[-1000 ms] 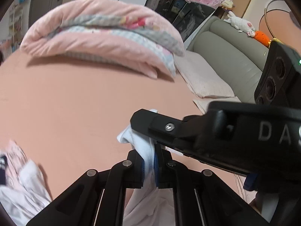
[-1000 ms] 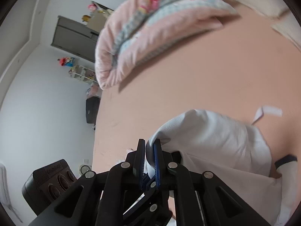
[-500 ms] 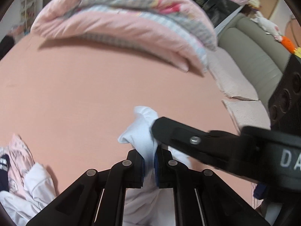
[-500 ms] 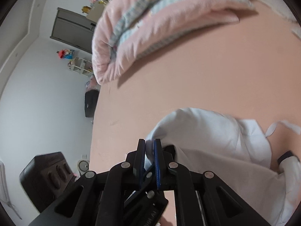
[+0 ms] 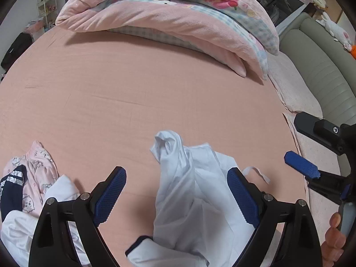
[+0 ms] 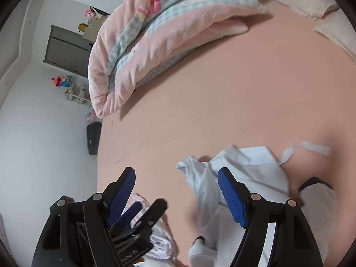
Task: Fold clothes
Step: 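Open both grippers and release the white shirt onto the bed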
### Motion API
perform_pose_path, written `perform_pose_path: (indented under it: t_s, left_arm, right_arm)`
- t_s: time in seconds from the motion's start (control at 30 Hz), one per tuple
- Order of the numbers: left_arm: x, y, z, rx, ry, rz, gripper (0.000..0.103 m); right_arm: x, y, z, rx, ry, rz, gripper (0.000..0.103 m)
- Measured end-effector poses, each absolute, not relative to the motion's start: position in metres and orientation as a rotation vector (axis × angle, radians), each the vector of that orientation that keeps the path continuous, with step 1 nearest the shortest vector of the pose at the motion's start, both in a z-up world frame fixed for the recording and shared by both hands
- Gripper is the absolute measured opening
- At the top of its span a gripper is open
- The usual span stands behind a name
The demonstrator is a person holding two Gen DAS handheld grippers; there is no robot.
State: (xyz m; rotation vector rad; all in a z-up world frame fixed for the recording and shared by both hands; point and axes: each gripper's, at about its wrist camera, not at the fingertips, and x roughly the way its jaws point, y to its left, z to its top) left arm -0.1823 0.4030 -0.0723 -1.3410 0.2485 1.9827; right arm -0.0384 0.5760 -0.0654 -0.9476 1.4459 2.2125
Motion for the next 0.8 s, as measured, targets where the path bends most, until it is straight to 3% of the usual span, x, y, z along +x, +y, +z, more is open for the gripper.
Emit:
perform_pose_path:
  t_s: [0.43,0.8]
  left_arm:
    - [-0.14,0.39,-0.064,-1.284,0.368,1.934,0.093]
    - [-0.089,0.345,-0.09,-1.271,0.441,1.904,0.093]
  right_arm:
    - [0.019,0.565,-0.067,-1.033,1.366,2.133,0.076]
    - [0.081,0.523,-0.082,-1.243,1.029,2.15,0.076]
